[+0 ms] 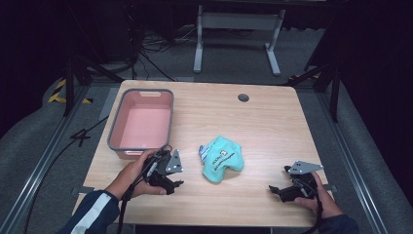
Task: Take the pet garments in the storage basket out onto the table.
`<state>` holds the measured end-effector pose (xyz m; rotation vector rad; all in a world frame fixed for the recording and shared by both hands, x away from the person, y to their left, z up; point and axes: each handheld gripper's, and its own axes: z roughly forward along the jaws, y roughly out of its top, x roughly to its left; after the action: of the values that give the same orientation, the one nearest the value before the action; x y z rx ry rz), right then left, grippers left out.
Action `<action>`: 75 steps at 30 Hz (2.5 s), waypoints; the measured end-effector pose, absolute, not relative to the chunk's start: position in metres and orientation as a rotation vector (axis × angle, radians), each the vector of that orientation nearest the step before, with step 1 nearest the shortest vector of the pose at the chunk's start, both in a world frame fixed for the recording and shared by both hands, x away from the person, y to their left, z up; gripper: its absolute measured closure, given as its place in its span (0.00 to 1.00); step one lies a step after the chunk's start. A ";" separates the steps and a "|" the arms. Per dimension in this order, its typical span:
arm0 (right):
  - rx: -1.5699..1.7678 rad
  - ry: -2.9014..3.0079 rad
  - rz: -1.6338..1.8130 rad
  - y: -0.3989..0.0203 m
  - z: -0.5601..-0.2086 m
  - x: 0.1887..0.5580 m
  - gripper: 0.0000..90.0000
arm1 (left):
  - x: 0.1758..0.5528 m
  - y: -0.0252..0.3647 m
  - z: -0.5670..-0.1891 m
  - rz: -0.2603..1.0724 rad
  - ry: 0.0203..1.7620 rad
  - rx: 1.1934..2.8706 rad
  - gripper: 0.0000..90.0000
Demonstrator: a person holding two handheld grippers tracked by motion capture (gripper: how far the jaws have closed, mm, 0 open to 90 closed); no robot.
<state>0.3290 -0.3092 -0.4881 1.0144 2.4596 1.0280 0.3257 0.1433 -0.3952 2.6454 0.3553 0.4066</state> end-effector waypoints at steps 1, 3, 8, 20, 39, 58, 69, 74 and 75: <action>1.014 2.460 1.028 -0.309 -0.488 0.329 0.01 | 0.326 0.143 -0.395 0.407 0.355 2.645 0.28; 1.015 2.460 1.028 -0.309 -0.488 0.329 0.01 | 0.323 0.151 -0.400 0.395 0.346 2.657 0.28; 1.015 2.460 1.028 -0.309 -0.488 0.329 0.01 | 0.318 0.167 -0.409 0.400 0.385 2.671 0.28; 1.015 2.460 1.028 -0.309 -0.488 0.329 0.01 | 0.313 0.206 -0.426 0.400 0.463 2.677 0.27; 1.015 2.460 1.029 -0.309 -0.488 0.329 0.01 | 0.317 0.281 -0.462 0.268 0.691 2.521 0.22; 1.017 2.458 1.026 -0.309 -0.488 0.329 0.01 | 0.304 0.307 -0.483 0.285 0.774 2.269 0.16; 1.017 2.458 1.026 -0.309 -0.488 0.329 0.01 | 0.304 0.307 -0.483 0.287 0.775 2.268 0.16; 1.018 2.458 1.027 -0.309 -0.488 0.329 0.01 | 0.304 0.307 -0.483 0.293 0.775 2.271 0.16; 1.018 2.458 1.027 -0.309 -0.488 0.329 0.01 | 0.304 0.307 -0.483 0.294 0.776 2.270 0.16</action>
<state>0.3287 -0.3091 -0.4881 1.0178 2.4579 1.0265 0.3043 0.3068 -0.4827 2.2705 0.7758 0.2936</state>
